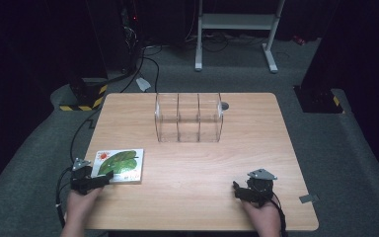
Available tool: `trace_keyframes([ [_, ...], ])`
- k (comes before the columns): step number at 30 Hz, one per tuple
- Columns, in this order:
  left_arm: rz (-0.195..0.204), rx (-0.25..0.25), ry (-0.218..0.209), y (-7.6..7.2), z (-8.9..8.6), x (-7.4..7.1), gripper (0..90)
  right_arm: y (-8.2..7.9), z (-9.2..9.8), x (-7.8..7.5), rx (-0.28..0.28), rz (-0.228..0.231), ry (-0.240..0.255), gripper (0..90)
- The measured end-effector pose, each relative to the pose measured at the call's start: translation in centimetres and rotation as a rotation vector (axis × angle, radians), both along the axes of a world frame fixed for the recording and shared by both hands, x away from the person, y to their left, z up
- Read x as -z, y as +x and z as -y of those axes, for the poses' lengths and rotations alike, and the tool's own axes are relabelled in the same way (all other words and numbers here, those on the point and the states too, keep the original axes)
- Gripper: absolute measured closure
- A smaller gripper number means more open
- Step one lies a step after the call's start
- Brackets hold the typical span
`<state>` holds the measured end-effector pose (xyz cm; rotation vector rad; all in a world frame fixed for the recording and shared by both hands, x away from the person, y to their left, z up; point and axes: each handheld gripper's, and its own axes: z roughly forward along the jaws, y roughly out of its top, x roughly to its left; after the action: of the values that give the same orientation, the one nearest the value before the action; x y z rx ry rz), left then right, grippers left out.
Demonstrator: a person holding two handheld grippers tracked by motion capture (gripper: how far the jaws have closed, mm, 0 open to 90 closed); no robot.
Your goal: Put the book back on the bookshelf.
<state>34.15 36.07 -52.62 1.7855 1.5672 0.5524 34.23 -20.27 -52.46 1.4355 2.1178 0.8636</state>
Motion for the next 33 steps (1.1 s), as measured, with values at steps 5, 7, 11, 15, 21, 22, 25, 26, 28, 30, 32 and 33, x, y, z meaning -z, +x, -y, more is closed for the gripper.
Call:
trace_keyframes([
  [5,0.002,0.039,0.009,0.1,1.4,-0.1,6.5,0.0,0.0,0.0,0.0,0.0,0.0,13.3],
  [7,0.001,0.063,0.014,0.1,2.0,-0.1,7.1,0.0,0.0,0.0,0.001,0.0,0.0,13.3],
  [11,-0.001,0.111,0.007,-0.1,3.6,-0.2,7.9,0.0,0.0,0.0,0.001,0.0,0.0,13.3],
  [15,0.003,0.171,0.003,-0.4,6.1,-0.1,7.9,0.0,0.0,0.0,0.002,0.0,0.0,13.3],
  [21,0.015,0.254,0.032,-1.1,10.4,-0.4,8.7,0.0,0.0,0.0,0.002,0.001,0.001,13.4],
  [22,0.02,0.263,0.041,-1.2,11.3,-0.4,8.8,0.0,0.0,0.0,0.002,0.001,0.001,13.4],
  [25,0.028,0.284,0.058,-1.5,12.9,-0.5,9.0,0.0,0.0,0.0,0.002,0.001,0.001,13.4],
  [26,0.03,0.288,0.062,-1.6,13.3,-0.5,9.0,0.0,0.0,0.0,0.002,0.001,0.001,13.4],
  [28,0.039,0.295,0.073,-1.7,14.2,-0.6,9.3,0.0,0.0,0.0,0.002,0.001,0.001,13.4],
  [30,0.039,0.302,0.074,-1.8,14.8,-0.6,9.4,0.0,0.0,0.0,0.001,0.003,0.0,14.2],
  [32,0.038,0.304,0.066,-1.9,15.4,-0.5,9.4,-0.1,-0.1,0.0,0.001,0.004,0.0,14.2],
  [33,0.042,0.313,0.066,-1.9,15.7,-0.5,9.4,-0.1,-0.1,0.0,0.001,0.005,-0.001,14.3],
])
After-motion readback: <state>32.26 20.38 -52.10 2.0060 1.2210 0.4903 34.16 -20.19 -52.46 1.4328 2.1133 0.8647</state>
